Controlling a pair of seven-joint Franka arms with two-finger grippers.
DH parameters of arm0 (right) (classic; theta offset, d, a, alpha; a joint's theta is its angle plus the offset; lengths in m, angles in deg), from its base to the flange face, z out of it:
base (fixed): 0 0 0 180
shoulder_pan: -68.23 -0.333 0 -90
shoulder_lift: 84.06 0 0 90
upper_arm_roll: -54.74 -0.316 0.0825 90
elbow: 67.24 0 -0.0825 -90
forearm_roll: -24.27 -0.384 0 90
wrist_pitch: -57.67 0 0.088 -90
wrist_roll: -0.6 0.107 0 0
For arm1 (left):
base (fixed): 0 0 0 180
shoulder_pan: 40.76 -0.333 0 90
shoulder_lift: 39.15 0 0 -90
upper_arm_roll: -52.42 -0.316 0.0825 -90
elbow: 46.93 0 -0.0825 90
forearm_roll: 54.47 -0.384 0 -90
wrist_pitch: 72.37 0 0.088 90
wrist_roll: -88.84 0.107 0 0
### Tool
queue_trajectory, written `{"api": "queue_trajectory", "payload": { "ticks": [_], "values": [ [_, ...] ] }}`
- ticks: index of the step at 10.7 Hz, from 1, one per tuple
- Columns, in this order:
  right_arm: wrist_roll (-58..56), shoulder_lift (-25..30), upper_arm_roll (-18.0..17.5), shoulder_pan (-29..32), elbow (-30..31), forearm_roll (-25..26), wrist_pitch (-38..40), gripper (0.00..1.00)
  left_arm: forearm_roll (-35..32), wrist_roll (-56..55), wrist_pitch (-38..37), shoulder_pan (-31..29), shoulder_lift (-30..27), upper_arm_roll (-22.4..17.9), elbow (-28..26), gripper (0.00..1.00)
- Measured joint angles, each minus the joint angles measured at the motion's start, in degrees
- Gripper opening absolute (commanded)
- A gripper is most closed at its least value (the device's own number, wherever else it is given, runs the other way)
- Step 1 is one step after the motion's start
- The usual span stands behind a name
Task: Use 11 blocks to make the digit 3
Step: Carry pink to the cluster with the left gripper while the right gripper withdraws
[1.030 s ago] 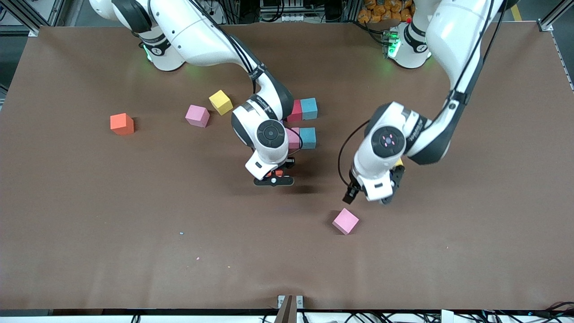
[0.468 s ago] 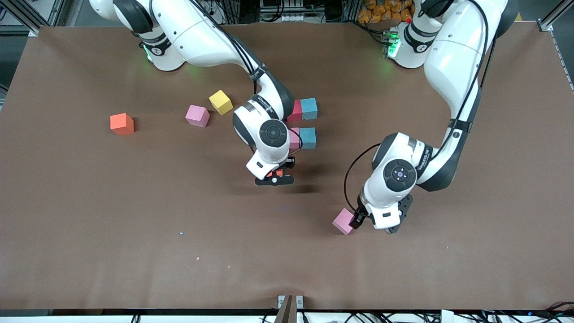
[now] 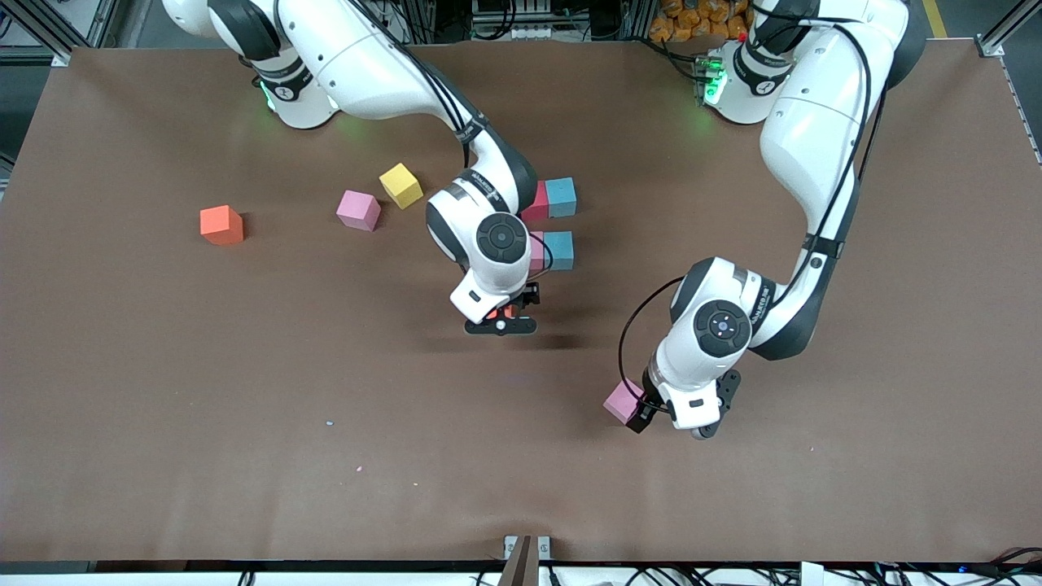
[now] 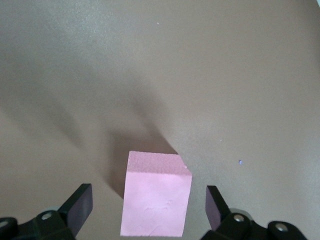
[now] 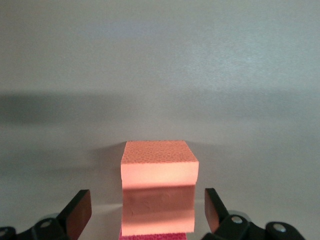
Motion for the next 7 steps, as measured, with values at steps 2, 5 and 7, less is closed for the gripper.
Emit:
{"api": "queue_trajectory", "payload": {
  "ticks": [2,5,7],
  "values": [
    [1.52,1.29,0.44,0.78,-0.59,-0.19,2.13,1.0,0.0,0.25,0.84,1.36,0.66,-1.72,0.25,1.0],
    [-3.88,5.24,0.65,6.35,-0.77,-0.21,9.85,1.0,0.0,0.25,1.46,2.52,1.42,-2.58,0.44,1.0],
    [-10.18,8.38,0.71,11.61,-0.64,-0.25,14.05,1.0,0.0,0.25,2.77,2.61,2.13,-2.7,0.48,1.0]
  ]
}}
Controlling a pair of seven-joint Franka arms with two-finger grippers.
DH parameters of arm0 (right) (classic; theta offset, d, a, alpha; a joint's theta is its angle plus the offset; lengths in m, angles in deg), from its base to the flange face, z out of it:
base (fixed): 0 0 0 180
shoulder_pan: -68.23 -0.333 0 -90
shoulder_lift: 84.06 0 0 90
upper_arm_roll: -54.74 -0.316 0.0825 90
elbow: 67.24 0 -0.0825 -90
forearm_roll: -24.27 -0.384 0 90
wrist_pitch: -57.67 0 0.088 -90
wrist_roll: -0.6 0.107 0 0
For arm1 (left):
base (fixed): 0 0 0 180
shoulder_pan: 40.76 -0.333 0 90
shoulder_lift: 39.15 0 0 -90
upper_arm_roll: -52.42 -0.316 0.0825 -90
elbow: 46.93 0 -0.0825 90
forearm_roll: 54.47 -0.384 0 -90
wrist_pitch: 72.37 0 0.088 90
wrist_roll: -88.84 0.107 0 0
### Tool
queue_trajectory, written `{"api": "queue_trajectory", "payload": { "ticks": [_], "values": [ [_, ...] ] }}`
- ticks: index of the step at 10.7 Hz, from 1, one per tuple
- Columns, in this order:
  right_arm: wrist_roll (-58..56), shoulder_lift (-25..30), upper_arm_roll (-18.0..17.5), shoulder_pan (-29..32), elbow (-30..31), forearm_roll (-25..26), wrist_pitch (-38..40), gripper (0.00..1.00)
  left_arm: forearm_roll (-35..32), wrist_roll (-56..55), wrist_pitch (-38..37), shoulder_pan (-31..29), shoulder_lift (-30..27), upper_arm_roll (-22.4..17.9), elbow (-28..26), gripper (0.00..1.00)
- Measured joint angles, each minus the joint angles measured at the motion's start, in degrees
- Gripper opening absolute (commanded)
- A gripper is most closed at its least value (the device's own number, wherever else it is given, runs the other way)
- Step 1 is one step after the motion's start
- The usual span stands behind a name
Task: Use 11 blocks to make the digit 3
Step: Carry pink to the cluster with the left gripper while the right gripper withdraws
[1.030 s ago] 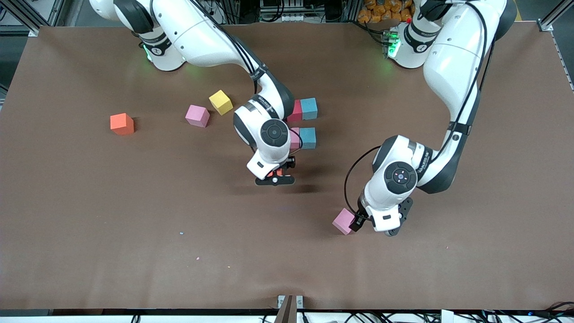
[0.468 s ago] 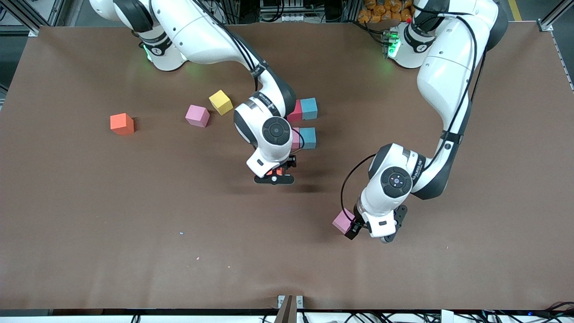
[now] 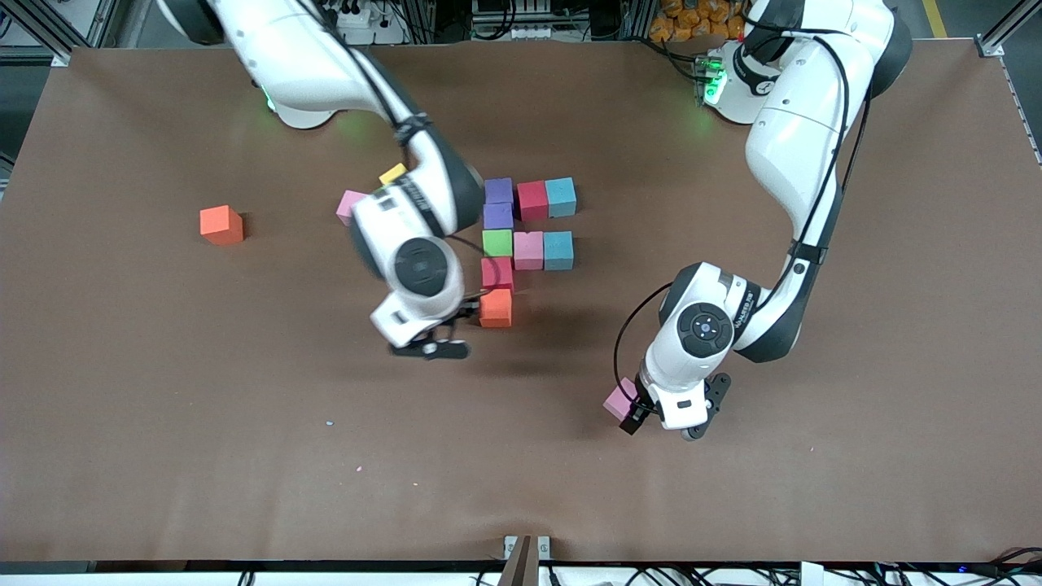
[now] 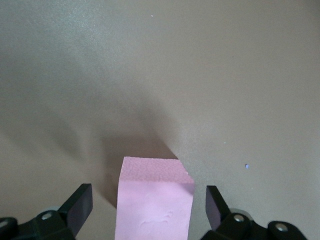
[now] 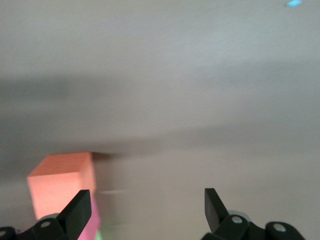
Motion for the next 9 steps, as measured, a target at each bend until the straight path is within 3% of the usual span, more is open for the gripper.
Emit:
{"api": "queue_trajectory", "payload": {
  "ticks": [3,4,5,6,7,9],
  "values": [
    [-9.02,3.13,0.21,7.4,2.91,0.12,0.58,1.0,0.0,0.0,1.73,0.39,1.08,-0.05,0.04,1.0],
    [-12.76,3.76,0.38,10.38,3.96,0.16,0.05,1.0,0.0,0.0,1.81,0.43,1.2,-0.08,0.04,0.83],
    [-16.73,4.57,0.48,13.96,4.63,0.18,-0.49,1.0,0.0,0.0,1.81,0.5,1.33,-0.09,0.04,0.48],
    [-20.17,5.59,0.52,17.66,4.98,0.31,-0.66,1.0,0.0,-0.17,1.81,0.62,1.61,-0.1,0.03,0.21],
    [-22.55,6.92,0.51,20.75,5.33,1.67,-0.7,1.0,0.0,-1.37,1.81,0.71,1.89,-0.09,0.03,0.03],
    [-23.62,10.14,0.48,24.02,7.45,4.63,-2.84,1.0,0.0,-7.25,1.81,1.34,1.89,-0.07,0.14,0.0]
  ]
}}
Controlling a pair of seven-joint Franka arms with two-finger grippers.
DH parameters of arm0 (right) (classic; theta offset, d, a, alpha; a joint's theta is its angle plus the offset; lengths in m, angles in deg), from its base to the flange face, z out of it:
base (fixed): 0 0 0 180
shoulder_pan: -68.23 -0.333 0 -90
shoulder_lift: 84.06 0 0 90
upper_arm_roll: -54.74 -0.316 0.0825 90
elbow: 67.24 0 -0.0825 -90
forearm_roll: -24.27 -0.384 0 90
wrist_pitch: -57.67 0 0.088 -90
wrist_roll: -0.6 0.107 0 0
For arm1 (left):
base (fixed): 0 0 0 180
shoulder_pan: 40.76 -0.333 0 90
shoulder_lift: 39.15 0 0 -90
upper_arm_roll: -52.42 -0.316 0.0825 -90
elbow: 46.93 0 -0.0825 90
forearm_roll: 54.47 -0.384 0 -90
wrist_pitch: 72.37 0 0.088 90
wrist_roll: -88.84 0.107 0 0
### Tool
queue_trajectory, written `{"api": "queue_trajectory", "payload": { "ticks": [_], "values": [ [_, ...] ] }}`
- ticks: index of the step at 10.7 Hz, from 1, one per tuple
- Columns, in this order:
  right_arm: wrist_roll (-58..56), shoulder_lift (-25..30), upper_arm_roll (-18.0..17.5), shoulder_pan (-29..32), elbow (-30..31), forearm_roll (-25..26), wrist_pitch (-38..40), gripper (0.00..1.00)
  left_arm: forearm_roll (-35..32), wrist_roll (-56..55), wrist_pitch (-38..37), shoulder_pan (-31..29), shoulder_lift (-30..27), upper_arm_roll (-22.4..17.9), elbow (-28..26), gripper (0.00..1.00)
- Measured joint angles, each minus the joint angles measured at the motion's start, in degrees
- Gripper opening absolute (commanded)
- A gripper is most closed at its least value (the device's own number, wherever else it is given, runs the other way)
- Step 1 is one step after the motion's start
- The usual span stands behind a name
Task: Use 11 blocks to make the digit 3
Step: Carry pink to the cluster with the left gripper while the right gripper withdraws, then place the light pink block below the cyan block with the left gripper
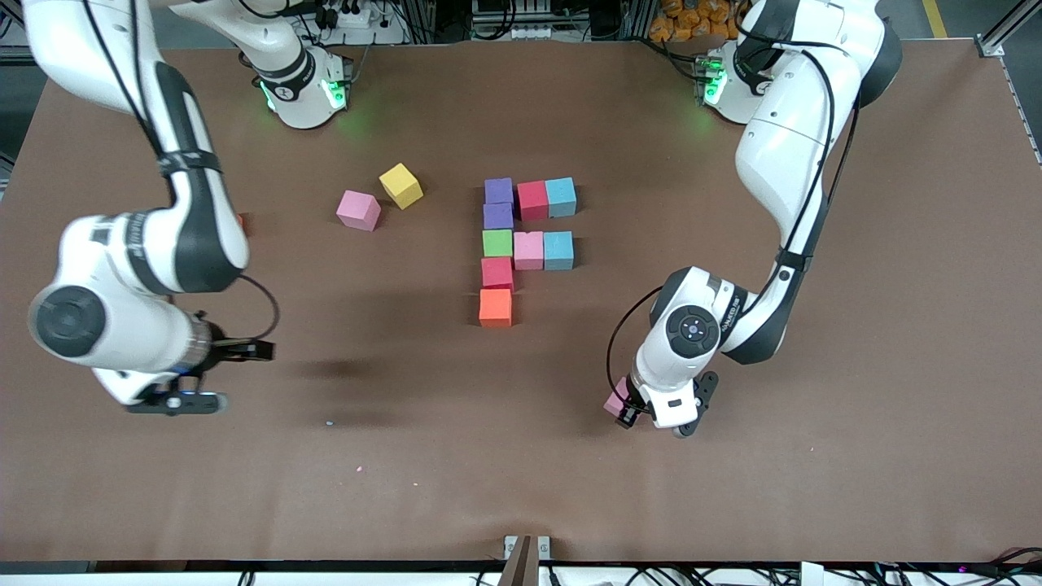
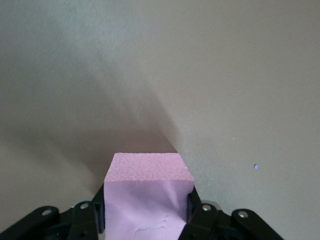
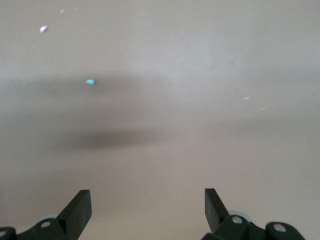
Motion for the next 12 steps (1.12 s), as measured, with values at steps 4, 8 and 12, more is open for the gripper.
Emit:
{"api": "queue_trajectory", "payload": {
  "ticks": [4,8,12],
  "values": [
    [-4.23,7.4,-0.08,5.83,2.27,0.13,-0.91,1.0,0.0,-17.57,-2.3,3.55,-0.34,0.01,0.2,0.0],
    [-4.25,14.46,-0.12,6.78,1.95,-0.61,1.97,1.0,0.0,-34.07,-12.0,6.34,-3.59,0.39,-0.78,0.0],
    [-4.34,18.66,-0.11,9.17,3.4,-3.12,2.29,1.0,0.0,-47.05,-12.58,10.53,-5.52,0.6,-4.35,0.0]
  ]
}}
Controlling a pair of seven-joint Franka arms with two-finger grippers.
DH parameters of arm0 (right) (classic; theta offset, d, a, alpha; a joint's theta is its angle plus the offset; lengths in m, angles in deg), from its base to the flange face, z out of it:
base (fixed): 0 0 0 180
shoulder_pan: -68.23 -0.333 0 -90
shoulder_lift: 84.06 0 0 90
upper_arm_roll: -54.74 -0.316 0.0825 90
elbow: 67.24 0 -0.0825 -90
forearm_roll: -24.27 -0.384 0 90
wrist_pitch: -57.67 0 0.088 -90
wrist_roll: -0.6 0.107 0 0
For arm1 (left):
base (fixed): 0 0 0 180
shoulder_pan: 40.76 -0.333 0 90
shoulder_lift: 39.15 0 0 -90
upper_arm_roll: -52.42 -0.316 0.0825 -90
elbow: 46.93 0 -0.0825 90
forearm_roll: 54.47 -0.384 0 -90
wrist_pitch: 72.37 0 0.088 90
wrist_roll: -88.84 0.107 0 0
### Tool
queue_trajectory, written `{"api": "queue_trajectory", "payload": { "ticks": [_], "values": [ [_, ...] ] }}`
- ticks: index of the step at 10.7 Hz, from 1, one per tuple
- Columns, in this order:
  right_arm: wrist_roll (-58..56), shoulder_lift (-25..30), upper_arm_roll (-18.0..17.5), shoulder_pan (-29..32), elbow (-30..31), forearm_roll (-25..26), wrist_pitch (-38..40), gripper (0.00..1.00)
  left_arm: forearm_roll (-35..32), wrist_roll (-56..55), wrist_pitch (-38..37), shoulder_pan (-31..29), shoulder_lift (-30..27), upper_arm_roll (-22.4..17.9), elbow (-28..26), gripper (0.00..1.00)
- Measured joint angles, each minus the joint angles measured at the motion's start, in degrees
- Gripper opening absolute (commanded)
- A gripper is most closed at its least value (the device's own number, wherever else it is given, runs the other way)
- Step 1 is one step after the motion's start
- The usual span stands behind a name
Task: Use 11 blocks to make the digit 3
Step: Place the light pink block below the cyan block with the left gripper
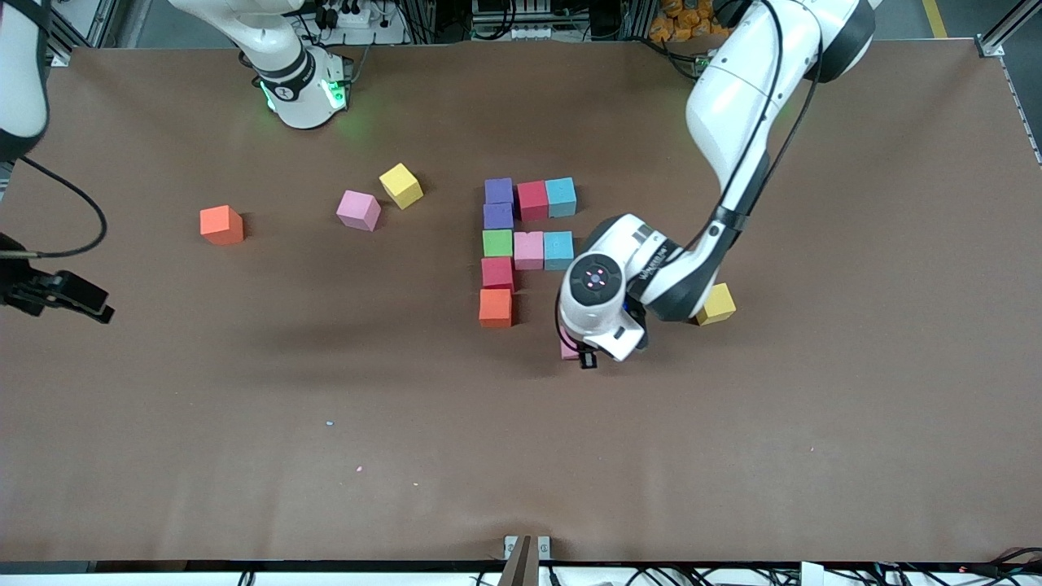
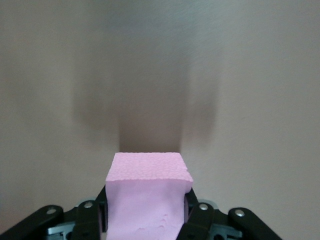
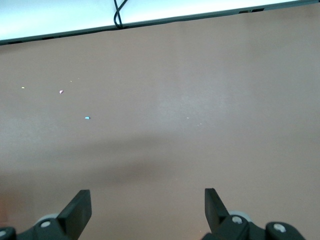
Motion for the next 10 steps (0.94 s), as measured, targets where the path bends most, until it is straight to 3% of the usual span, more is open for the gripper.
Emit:
{"api": "queue_trajectory", "payload": {
  "ticks": [6,8,10],
  "values": [
    [-0.88,5.64,-0.04,1.46,0.99,1.52,11.85,1.0,0.0,-4.95,0.01,5.8,-0.11,0.06,-0.69,0.0],
    [-0.84,5.19,-0.2,1.47,-2.17,1.66,16.93,1.0,-0.07,-4.95,0.87,6.5,-0.14,0.04,-1.37,0.0],
    [-0.84,4.21,-0.17,1.62,-3.14,1.66,16.46,1.0,-0.81,-4.95,3.16,7.0,-0.19,-0.01,-3.22,0.0]
  ]
}}
